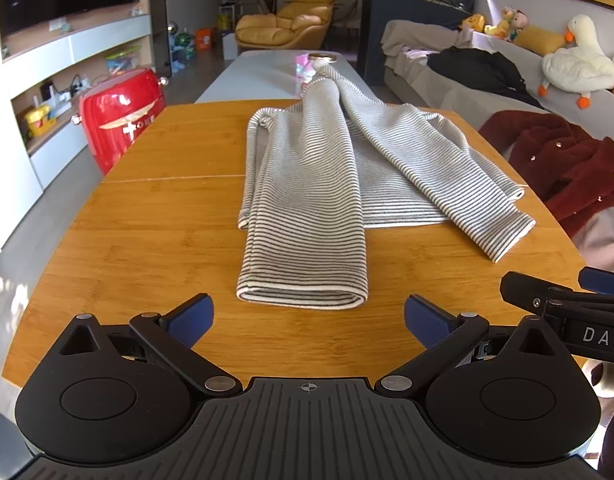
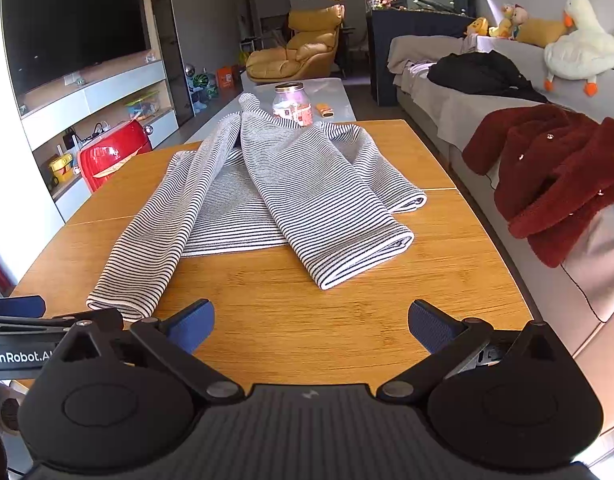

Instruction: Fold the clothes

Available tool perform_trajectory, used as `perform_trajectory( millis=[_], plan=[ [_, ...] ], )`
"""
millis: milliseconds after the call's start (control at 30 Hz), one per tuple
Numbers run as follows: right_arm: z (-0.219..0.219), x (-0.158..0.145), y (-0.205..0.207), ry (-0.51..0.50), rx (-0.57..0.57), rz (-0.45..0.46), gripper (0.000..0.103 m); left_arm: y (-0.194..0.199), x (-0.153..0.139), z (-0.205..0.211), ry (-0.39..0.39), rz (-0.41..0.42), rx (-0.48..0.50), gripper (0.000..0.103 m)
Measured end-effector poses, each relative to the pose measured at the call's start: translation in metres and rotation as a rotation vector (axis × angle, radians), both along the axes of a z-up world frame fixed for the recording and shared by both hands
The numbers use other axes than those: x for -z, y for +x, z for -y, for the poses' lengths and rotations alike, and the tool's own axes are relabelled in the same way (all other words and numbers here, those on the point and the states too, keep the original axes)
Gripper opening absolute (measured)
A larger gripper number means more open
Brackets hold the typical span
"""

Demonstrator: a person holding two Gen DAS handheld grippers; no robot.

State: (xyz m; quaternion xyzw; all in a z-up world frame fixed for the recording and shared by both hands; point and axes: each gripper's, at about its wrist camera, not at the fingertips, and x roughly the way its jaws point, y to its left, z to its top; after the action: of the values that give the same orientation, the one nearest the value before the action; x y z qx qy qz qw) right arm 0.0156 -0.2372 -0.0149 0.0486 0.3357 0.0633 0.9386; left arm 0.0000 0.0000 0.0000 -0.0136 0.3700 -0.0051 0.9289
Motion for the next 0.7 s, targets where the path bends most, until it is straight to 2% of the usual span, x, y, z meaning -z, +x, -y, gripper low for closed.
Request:
perform_trajectory(
  millis=[300,400,700],
  plan=[
    [0.008,0.000,-0.008,0.015,-0.014,0.005,0.103,0.001,0.007,0.002,0.004,-0.003,-0.015,0.103],
    [-0.006,0.003,0.002,-0.017,-0.008,-0.023,0.103,0.007,0.009,0.004,-0.002,-0.008,-0.017,0.103],
    [-0.006,0.002,-0.001,-0.034,-0.008,-0.022,0.103,0.002,0.007,0.003,-0.006,-0.027,-0.008,0.103]
  ],
)
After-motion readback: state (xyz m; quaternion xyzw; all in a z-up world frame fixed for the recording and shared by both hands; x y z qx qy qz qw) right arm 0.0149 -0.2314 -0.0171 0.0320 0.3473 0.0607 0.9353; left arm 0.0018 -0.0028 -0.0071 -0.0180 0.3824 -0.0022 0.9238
